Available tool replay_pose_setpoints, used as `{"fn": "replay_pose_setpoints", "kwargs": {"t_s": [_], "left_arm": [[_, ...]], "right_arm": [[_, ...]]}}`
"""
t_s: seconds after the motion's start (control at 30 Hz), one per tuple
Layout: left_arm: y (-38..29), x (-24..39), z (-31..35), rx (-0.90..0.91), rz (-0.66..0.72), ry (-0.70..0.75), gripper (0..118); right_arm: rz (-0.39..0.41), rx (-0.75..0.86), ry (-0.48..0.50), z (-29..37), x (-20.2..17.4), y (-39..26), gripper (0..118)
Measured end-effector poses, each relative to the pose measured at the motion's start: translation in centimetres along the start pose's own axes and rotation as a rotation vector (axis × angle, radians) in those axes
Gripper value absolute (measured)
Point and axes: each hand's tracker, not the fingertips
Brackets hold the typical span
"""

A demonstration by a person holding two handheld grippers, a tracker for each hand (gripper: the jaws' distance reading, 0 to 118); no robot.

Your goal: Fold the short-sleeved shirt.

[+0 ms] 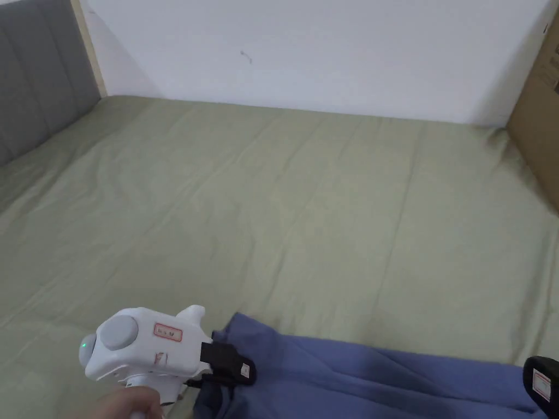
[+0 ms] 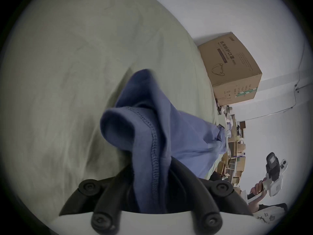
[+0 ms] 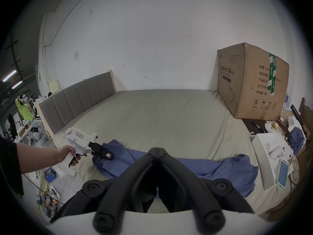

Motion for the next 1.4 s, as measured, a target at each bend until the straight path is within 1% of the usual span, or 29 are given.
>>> {"fn": "replay_pose_setpoints", "kwargs": {"t_s": [0.03, 0.1, 0.13, 0.23, 0.3, 0.33, 0.37, 0.4, 0.43, 0.53, 0.57, 0.63, 0.67, 0.7, 0.73, 0.77, 0.8, 0.83, 0.9, 0.97, 1.07, 1.13, 1.17, 1.2, 1.23, 1.3, 1.33, 1.37, 1.4], "left_arm": [[-0.1, 0.7, 0.8, 0.021, -0.025, 0.048, 4], [-0.4, 2.2, 2.7, 0.038, -0.144, 0.161, 4], [-0.5, 3.1, 3.8, 0.04, -0.18, 0.229, 4], [-0.9, 4.6, 6.3, 0.048, -0.278, 0.591, 4], [-1.3, 5.9, 6.7, 0.049, -0.383, 0.862, 4], [-1.6, 6.4, 6.6, 0.045, -0.425, 0.953, 4], [-2.0, 7.0, 6.3, 0.04, -0.453, 0.987, 4], [-2.1, 8.2, 6.1, 0.038, -0.463, 0.985, 4], [-2.2, 9.2, 5.8, 0.038, -0.436, 0.923, 4], [-2.3, 13.5, 3.6, 0.007, -0.343, 0.644, 4], [-2.3, 14.9, 2.2, -0.016, -0.325, 0.571, 4], [-2.7, 17.4, -0.8, -0.068, -0.337, 0.458, 4], [-2.9, 18.7, -2.6, -0.097, -0.359, 0.425, 9], [-3.2, 19.7, -4.3, -0.129, -0.387, 0.387, 21], [-3.3, 20.4, -5.5, -0.139, -0.397, 0.381, 45], [-3.4, 21.1, -6.6, -0.144, -0.408, 0.351, 88], [-3.5, 22.3, -7.7, -0.154, -0.408, 0.319, 111], [-3.5, 22.7, -8.1, -0.161, -0.403, 0.314, 118], [-3.5, 23.3, -7.6, -0.099, -0.423, 0.305, 117], [-3.3, 23.7, -6.7, -0.098, -0.425, 0.32, 117], [-3.1, 22.5, -4.3, -0.074, -0.399, 0.344, 117], [-3.2, 21.0, -3.3, -0.041, -0.354, 0.396, 117], [-3.3, 20.1, -3.0, -0.037, -0.33, 0.399, 116], [-3.5, 19.4, -2.8, -0.04, -0.337, 0.382, 113], [-3.7, 18.8, -2.8, -0.028, -0.328, 0.371, 101], [-4.2, 17.9, -3.8, -0.017, -0.306, 0.372, 23], [-4.5, 17.6, -4.4, -0.019, -0.301, 0.374, 2], [-4.7, 17.5, -5.1, -0.019, -0.303, 0.37, 2], [-4.8, 17.4, -6.0, -0.052, -0.294, 0.294, 1]], "right_arm": [[-0.007, 0.002, 0.004, 0.1, 0.1, 0.0, 0], [-0.019, 0.01, 0.009, 0.4, 0.4, 0.0, 0], [-0.026, 0.012, 0.014, 0.5, 0.5, 0.0, 0], [-0.048, 0.028, 0.03, 1.0, 1.0, -0.4, 0], [-0.054, 0.035, 0.041, 1.3, 1.4, -0.8, 0], [-0.055, 0.036, 0.043, 1.4, 1.5, -1.0, 0], [-0.056, 0.038, 0.044, 1.6, 1.7, -1.2, 0], [-0.059, 0.04, 0.048, 1.8, 1.9, -1.4, 0], [-0.063, 0.041, 0.052, 2.0, 2.2, -1.6, 0], [-0.075, 0.044, 0.051, 2.8, 3.1, -2.0, 0], [-0.081, 0.045, 0.044, 3.2, 3.5, -2.1, 0], [-0.102, 0.04, 0.031, 3.8, 4.3, -2.3, 0], [-0.117, 0.035, 0.025, 4.2, 4.7, -2.5, 0], [-0.128, 0.03, 0.02, 4.5, 5.1, -2.7, 0], [-0.133, 0.026, 0.015, 4.7, 5.3, -2.8, 0], [-0.137, 0.022, 0.008, 5.0, 5.6, -3.0, 0], [-0.137, 0.019, -0.002, 5.2, 5.8, -3.2, 0], [-0.135, 0.018, -0.009, 5.3, 5.9, -3.3, 0], [-0.137, 0.019, -0.017, 5.7, 6.1, -3.5, 0], [-0.147, 0.022, -0.015, 5.8, 6.4, -3.7, 0], [-0.158, 0.02, -0.009, 5.4, 6.6, -3.9, 0], [-0.165, 0.019, 0.002, 4.9, 6.7, -3.9, 0], [-0.167, 0.016, 0.007, 4.6, 6.7, -3.9, 0], [-0.168, 0.011, 0.009, 4.3, 6.7, -3.9, 0], [-0.171, 0.009, 0.012, 4.2, 6.7, -3.9, 0], [-0.175, 0.007, 0.024, 4.1, 6.6, -3.8, 0], [-0.174, 0.006, 0.027, 4.0, 6.5, -3.7, 0], [-0.168, 0.005, 0.028, 4.0, 6.4, -3.7, 0], [-0.162, 0.003, 0.028, 4.0, 6.4, -3.7, 0]]}}
